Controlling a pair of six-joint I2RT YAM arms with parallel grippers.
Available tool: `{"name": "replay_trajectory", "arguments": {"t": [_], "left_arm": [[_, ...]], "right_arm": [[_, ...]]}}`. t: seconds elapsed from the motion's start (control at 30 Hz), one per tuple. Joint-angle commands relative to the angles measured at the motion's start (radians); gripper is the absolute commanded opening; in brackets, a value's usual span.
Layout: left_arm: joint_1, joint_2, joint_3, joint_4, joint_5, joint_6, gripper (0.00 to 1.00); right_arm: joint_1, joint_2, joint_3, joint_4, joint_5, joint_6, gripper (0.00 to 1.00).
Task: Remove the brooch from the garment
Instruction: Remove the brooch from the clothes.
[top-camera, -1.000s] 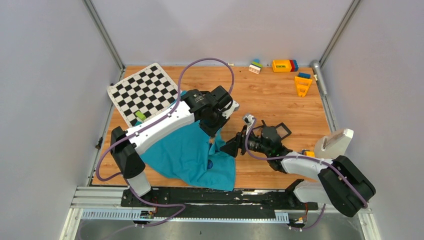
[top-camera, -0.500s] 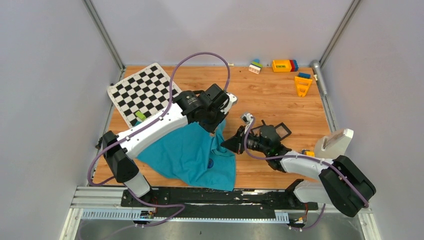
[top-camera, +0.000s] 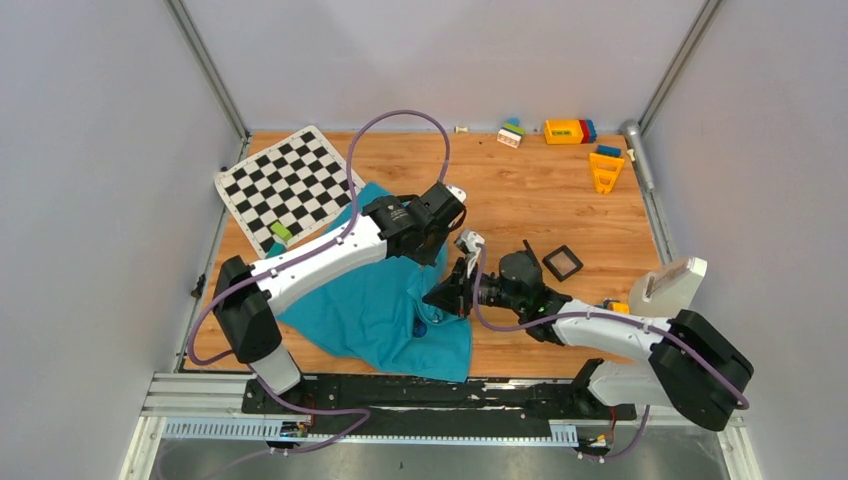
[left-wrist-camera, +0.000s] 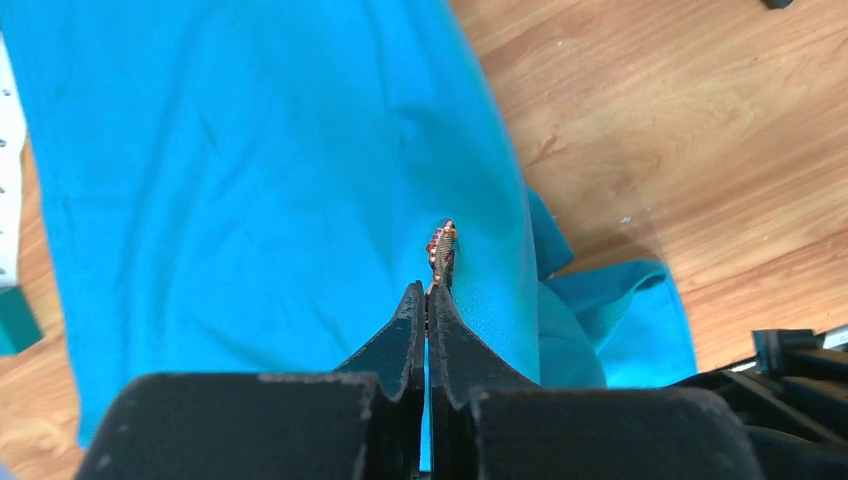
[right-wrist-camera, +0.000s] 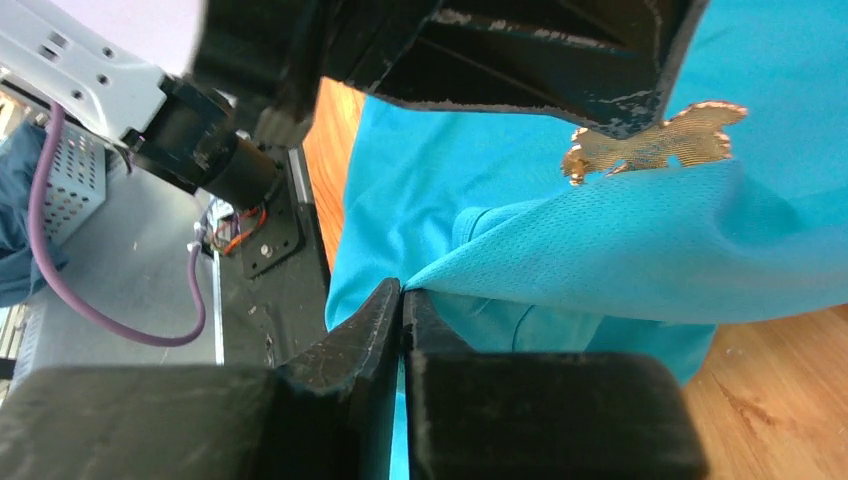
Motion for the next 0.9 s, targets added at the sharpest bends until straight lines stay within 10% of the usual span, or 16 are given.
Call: {"name": "replay_trajectory", "arguments": {"t": [0.0,0.1,0.27,0.57,0.87], "left_arm": [[0.008,-0.112,-0.09,0.29,-0.003,-0.049,0.0],[0.024,-0.181,-0.19,0.448,0.013,-0.077,0.0],[0.047,-0.368,-0.463,0.744,0.058,-0.069,0.0],[0.011,-0.367,-0.314,0.481,-0.177,0.224,0.0],[0.247,-0.573,-0.584,0.904,0.482,-0.059,0.0]], "right_arm": [[0.015,0.04,0.102,-0.136,-0.08,-0.04,0.09],[0.01,0.03,0.125,-0.224,-0.058,-0.06,0.19],[-0.034,-0.168,-0.013,-0.133,0.052,-0.008,0.65],[-0.06,-0.329,-0.045,-0.189,0.371,0.023,0.74],[-0.081,-0.368,0.109,-0.36,0.392,0.21,0.72]]}}
